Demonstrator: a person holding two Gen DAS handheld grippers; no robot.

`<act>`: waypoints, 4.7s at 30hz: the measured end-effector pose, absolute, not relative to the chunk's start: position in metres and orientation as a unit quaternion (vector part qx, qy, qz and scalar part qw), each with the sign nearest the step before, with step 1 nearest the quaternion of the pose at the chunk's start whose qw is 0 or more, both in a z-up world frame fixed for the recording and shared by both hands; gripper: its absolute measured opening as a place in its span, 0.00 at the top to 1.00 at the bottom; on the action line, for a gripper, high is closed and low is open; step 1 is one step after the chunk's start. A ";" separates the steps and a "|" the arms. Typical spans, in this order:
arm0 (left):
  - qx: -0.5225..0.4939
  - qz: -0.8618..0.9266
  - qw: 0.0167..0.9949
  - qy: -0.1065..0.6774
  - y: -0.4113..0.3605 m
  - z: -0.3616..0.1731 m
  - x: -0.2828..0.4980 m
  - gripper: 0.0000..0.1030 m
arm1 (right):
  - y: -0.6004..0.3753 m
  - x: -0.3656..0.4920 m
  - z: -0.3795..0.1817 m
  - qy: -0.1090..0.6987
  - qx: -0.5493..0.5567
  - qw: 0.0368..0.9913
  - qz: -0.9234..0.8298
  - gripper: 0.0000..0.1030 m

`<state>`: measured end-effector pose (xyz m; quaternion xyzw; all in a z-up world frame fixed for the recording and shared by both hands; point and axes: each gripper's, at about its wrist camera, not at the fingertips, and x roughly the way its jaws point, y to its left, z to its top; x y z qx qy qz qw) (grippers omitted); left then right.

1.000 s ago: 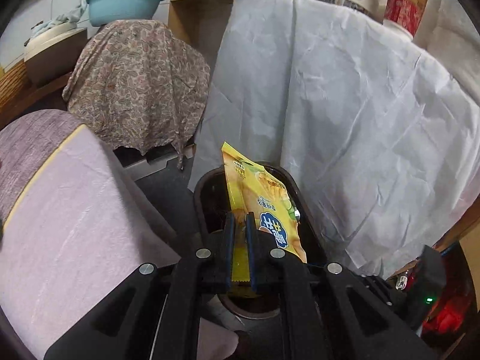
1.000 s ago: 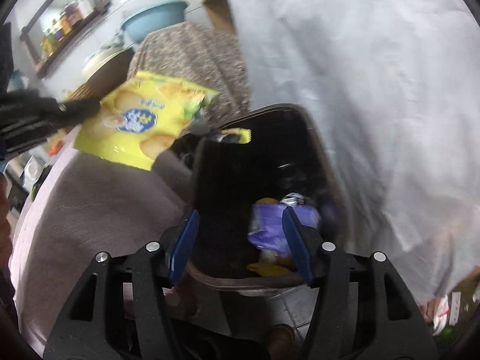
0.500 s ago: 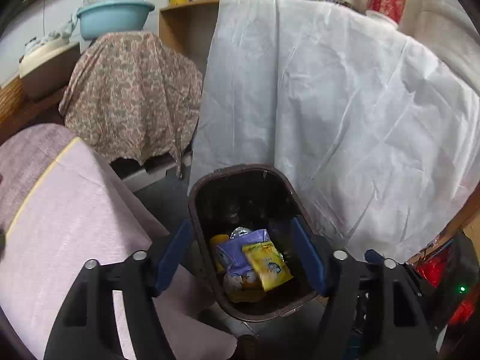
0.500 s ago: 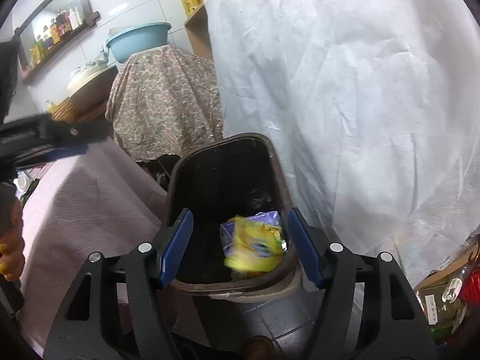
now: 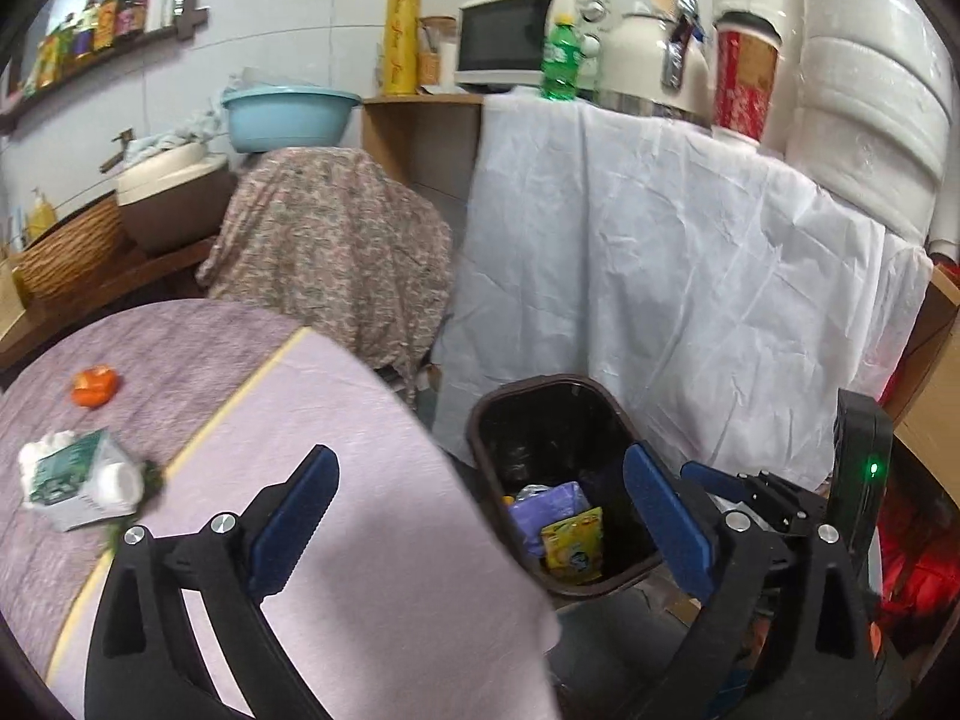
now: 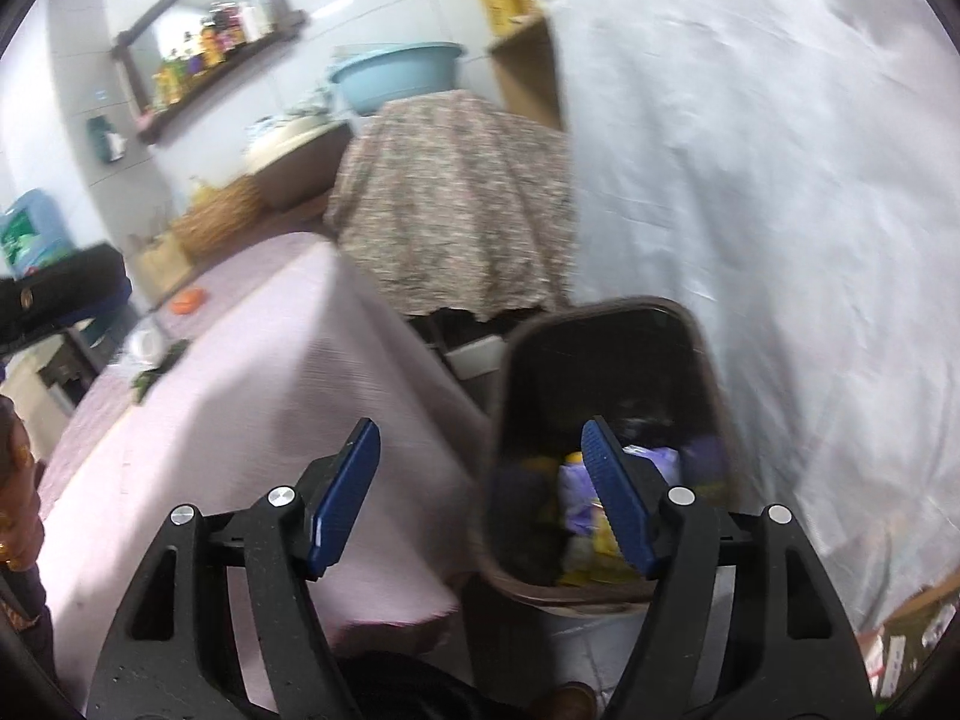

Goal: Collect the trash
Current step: 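Move the right tool to the green drink carton and grasp it, then grasp the green vegetable stalk with the left tool while the right tool holds the carton, then carry the carton and stalk to the black bin and open both tools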

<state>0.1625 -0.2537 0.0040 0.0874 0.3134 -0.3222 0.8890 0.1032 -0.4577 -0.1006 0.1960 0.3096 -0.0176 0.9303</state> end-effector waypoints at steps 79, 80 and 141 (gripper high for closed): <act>0.068 -0.146 0.883 0.442 -0.076 -0.068 0.281 0.57 | -0.282 0.221 0.000 0.360 -0.007 0.888 0.286 0.52; 0.075 -0.141 0.885 0.437 -0.079 -0.069 0.280 0.59 | -0.288 0.215 -0.001 0.357 -0.002 0.891 0.279 0.52; 0.127 -0.369 0.783 0.485 -0.411 -0.122 0.204 0.90 | -0.541 0.085 -0.177 0.351 0.217 0.898 -0.153 0.33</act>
